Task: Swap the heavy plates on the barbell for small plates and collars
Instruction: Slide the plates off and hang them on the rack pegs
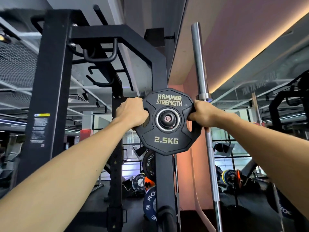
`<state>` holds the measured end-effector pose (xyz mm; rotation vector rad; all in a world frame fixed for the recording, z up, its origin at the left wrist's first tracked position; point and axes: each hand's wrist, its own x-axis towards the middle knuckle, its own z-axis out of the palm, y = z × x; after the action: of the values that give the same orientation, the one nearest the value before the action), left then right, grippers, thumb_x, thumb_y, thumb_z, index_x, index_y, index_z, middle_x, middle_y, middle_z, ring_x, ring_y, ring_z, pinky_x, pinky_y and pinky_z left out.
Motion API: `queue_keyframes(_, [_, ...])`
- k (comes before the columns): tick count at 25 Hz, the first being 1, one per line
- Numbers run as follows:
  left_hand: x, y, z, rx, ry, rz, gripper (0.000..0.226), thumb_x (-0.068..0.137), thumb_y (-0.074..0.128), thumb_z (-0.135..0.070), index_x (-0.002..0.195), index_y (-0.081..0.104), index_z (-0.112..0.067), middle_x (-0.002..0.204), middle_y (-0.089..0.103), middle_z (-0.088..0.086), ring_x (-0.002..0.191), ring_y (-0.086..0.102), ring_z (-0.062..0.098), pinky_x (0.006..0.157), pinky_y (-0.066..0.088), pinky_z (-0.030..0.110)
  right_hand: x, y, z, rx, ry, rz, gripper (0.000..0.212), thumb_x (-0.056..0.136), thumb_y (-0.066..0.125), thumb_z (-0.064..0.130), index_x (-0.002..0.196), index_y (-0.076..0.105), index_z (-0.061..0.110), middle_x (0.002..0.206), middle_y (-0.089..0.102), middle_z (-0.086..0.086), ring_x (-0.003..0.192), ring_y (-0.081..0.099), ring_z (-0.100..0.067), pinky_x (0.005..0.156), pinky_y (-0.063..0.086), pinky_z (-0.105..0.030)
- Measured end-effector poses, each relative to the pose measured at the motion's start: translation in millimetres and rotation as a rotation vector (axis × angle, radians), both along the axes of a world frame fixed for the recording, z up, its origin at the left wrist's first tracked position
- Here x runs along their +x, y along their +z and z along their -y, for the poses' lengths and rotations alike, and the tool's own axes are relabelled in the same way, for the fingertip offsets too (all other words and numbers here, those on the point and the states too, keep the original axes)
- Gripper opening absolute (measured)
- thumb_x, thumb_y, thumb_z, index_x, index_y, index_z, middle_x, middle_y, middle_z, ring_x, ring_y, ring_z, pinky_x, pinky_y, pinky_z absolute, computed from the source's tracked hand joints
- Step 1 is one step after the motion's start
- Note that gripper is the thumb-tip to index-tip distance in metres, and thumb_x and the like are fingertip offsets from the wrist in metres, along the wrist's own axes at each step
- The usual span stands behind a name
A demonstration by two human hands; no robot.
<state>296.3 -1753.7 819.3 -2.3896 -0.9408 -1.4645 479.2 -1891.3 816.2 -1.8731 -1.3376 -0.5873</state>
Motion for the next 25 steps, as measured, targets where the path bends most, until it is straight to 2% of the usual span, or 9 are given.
queue_keyframes(2, [16,-3,-20,0.031,0.003,0.018,0.011,0.081,0.050,-0.015,0.092,0.050,-0.016,0.104,0.061,0.014,0.093,0.056,0.037,0.071,0.039,0.035,19,-6,-24,0.026,0.023,-0.013,0.005,0.084,0.055,0.005,0.085,0.050,0.005,0.075,0.058,-0.009,0.072,0.064,-0.033,0.053,0.050,-0.033])
queue_keyframes(4, [32,-2,-39,0.047,0.011,0.024,0.010,0.081,0.049,-0.014,0.091,0.048,-0.015,0.103,0.059,0.015,0.092,0.054,0.037,0.073,0.040,0.037,36,-10,-47,0.037,0.048,-0.044,0.006,0.085,0.052,0.003,0.079,0.051,0.005,0.069,0.056,-0.007,0.067,0.065,-0.035,0.045,0.048,-0.031])
queue_keyframes(8, [61,-7,-77,0.033,-0.006,0.075,0.008,0.079,0.046,-0.012,0.086,0.046,-0.012,0.094,0.057,0.013,0.086,0.051,0.036,0.078,0.046,0.040,63,-11,-82,0.047,0.072,-0.104,0.018,0.086,0.047,0.011,0.100,0.053,0.002,0.079,0.061,-0.017,0.057,0.065,-0.040,0.037,0.050,-0.032])
queue_keyframes(11, [80,-8,-104,0.022,-0.020,0.103,0.005,0.078,0.046,-0.013,0.083,0.046,-0.013,0.090,0.057,0.013,0.086,0.052,0.037,0.077,0.045,0.040,76,-10,-104,0.045,0.038,-0.100,0.018,0.086,0.045,0.013,0.100,0.051,0.003,0.080,0.061,-0.020,0.054,0.064,-0.040,0.037,0.052,-0.036])
queue_keyframes(14, [99,-7,-127,0.030,0.001,0.104,0.008,0.084,0.048,-0.019,0.088,0.050,-0.013,0.088,0.056,0.009,0.082,0.048,0.034,0.073,0.039,0.036,90,-14,-125,0.058,0.008,-0.112,0.013,0.087,0.045,0.015,0.096,0.049,0.007,0.076,0.059,-0.017,0.051,0.062,-0.037,0.035,0.049,-0.032])
queue_keyframes(16, [110,-7,-139,0.028,0.001,0.099,0.011,0.083,0.047,-0.017,0.092,0.052,-0.013,0.089,0.058,0.009,0.082,0.048,0.034,0.072,0.038,0.036,95,-18,-135,0.051,0.018,-0.095,0.007,0.087,0.044,0.013,0.084,0.050,0.010,0.072,0.058,-0.015,0.048,0.059,-0.034,0.035,0.048,-0.029])
queue_keyframes(18, [115,-8,-144,0.032,-0.002,0.121,0.016,0.081,0.046,-0.014,0.096,0.054,-0.013,0.090,0.058,0.010,0.083,0.049,0.035,0.072,0.037,0.036,97,-15,-140,0.051,0.024,-0.077,0.014,0.088,0.043,0.007,0.077,0.050,0.013,0.068,0.056,-0.012,0.050,0.056,-0.032,0.032,0.045,-0.027])
queue_keyframes(22, [116,-14,-140,0.075,0.037,0.126,0.025,0.089,0.043,-0.018,0.113,0.045,-0.011,0.104,0.061,0.018,0.091,0.054,0.041,0.074,0.035,0.039,97,-17,-142,0.053,-0.002,-0.134,0.010,0.090,0.041,0.012,0.098,0.048,0.009,0.072,0.058,-0.013,0.052,0.059,-0.030,0.035,0.047,-0.029])
queue_keyframes(25, [112,-25,-136,0.044,-0.014,0.090,0.026,0.097,0.036,-0.020,0.120,0.030,-0.010,0.095,0.062,0.021,0.078,0.050,0.037,0.070,0.038,0.041,89,-25,-141,0.059,-0.054,-0.193,0.018,0.093,0.035,0.020,0.108,0.032,0.011,0.079,0.061,-0.019,0.055,0.065,-0.034,0.046,0.056,-0.040])
